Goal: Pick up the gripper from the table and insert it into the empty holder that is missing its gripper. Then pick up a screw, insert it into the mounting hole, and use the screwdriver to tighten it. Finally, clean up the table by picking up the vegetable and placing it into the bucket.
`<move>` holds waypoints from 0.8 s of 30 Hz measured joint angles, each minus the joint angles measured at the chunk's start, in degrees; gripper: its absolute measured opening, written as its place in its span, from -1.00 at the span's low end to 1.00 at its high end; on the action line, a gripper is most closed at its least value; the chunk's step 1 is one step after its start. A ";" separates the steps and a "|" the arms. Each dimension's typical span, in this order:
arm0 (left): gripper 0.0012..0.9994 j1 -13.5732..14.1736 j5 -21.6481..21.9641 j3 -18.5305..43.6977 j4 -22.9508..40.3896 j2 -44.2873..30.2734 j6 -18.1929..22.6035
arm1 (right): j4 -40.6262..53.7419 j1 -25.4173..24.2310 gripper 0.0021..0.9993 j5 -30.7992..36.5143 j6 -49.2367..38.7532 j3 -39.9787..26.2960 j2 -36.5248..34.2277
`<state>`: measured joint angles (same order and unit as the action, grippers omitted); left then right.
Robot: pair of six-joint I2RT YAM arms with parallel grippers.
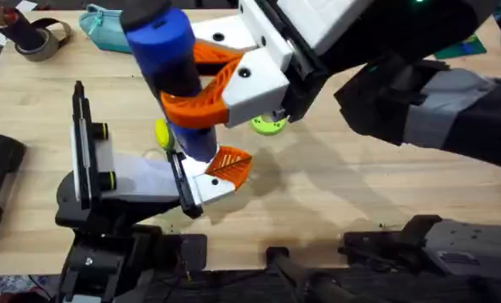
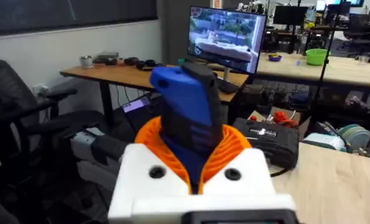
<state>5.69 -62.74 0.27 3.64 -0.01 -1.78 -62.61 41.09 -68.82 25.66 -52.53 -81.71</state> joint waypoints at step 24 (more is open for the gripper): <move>-0.97 0.00 0.00 0.00 0.00 0.00 0.00 | 0.07 -0.01 -0.93 0.00 -1.32 0.76 -0.01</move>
<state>5.69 -62.74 0.27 3.64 -0.01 -1.78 -62.54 41.08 -68.82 24.34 -51.77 -81.73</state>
